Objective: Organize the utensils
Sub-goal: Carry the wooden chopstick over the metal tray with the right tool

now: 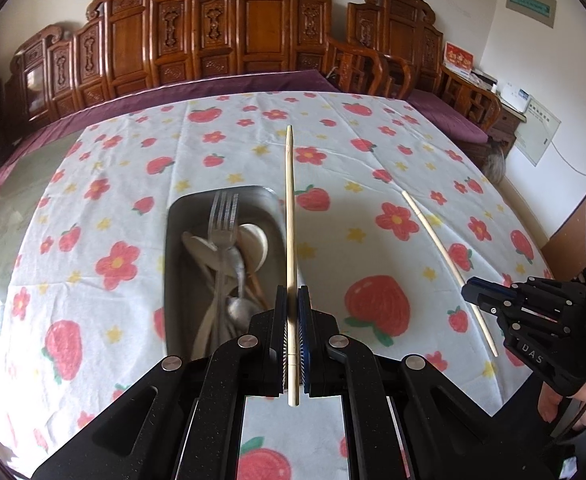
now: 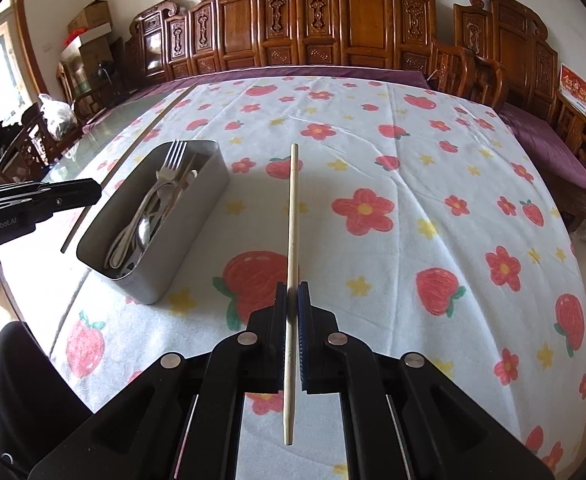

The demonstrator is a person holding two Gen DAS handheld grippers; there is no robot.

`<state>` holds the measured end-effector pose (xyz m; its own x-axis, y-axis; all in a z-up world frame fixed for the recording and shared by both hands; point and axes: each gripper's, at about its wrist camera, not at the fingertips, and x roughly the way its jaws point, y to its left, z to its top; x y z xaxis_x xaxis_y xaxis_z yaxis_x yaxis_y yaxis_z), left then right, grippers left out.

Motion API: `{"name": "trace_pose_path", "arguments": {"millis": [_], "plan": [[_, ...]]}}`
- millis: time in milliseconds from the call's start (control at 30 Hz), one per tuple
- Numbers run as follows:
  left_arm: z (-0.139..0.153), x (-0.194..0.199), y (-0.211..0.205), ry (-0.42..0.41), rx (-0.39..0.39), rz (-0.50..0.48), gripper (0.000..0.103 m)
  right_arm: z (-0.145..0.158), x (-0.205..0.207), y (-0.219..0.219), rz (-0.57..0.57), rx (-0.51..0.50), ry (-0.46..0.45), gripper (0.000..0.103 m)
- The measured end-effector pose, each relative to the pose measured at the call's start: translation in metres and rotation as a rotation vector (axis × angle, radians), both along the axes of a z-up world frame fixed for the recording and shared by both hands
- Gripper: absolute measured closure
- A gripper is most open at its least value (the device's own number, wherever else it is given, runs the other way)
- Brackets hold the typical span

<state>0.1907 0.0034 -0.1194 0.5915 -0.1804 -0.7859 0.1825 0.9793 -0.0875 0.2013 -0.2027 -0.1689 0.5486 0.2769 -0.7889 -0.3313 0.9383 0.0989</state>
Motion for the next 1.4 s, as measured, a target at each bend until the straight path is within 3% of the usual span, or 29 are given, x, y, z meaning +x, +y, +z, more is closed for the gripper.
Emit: {"name": "trace_pose_path", "arguments": {"millis": [500, 1167, 1400], "plan": [[-0.033, 0.009, 0.051, 0.061, 0.013, 0.102, 0.099, -0.001, -0.003, 0.018, 0.032, -0.007, 0.006, 0.097], [-0.071, 0.030, 0.058, 0.161, 0.028, 0.132, 0.099, -0.006, 0.002, 0.022, 0.043, -0.002, 0.019, 0.097], [-0.067, 0.030, 0.059, 0.150, 0.028, 0.128, 0.098, -0.003, 0.004, 0.032, 0.056, -0.005, 0.014, 0.097]]}}
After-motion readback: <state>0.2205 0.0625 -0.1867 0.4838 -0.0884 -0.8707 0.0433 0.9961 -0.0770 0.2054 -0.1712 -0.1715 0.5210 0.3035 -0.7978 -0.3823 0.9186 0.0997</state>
